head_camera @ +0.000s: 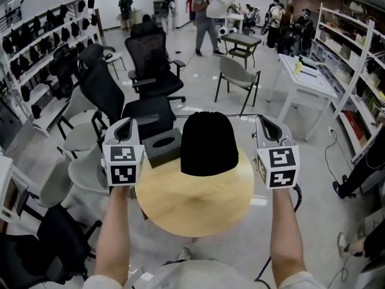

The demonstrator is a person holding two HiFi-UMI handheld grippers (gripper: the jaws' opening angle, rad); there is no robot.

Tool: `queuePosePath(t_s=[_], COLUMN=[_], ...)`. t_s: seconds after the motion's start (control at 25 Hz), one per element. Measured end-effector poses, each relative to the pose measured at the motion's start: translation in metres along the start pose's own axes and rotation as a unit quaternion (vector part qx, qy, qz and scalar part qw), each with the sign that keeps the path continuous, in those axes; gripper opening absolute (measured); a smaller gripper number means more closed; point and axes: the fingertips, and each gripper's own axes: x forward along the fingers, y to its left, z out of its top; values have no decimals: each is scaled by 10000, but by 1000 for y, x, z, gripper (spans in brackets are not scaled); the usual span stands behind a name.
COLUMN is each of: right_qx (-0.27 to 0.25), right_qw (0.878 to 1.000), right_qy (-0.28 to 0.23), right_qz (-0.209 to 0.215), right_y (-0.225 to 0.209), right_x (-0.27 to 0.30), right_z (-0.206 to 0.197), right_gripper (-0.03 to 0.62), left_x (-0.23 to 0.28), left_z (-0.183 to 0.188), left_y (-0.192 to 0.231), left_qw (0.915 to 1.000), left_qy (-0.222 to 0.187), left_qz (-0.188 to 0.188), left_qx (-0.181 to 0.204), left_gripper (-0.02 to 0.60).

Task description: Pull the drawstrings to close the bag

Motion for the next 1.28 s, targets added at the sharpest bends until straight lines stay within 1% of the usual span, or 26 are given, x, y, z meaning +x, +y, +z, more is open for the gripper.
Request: queuePosePath(t_s=[0.16, 0.32, 0.64, 0.84, 1.28], right_qx=[31, 96, 328, 277, 279], right_qw=[9998, 9994, 9987, 9984, 9985], right_qy=[5, 59, 29, 34, 11], right_qz=[-206, -313, -393, -484, -475], right_y=[-3, -6, -11, -9, -9], right_x=[0, 0, -4, -4, -9], right_z=[0, -2, -6, -6, -8], right_gripper=[3, 5, 4, 5, 5], left_x=[1, 1, 2, 4, 3], left_z=[-4, -4, -2, -10, -11], left_y=[3, 5, -2, -3, -7], left_qw=[10000, 9998, 9998, 9998, 9998], left_qy=[29, 29, 36, 98, 134], left_qz=[42, 122, 78, 21, -2], left_qx=[-74, -136, -182, -199, -160], left_gripper=[3, 4, 5, 5, 6])
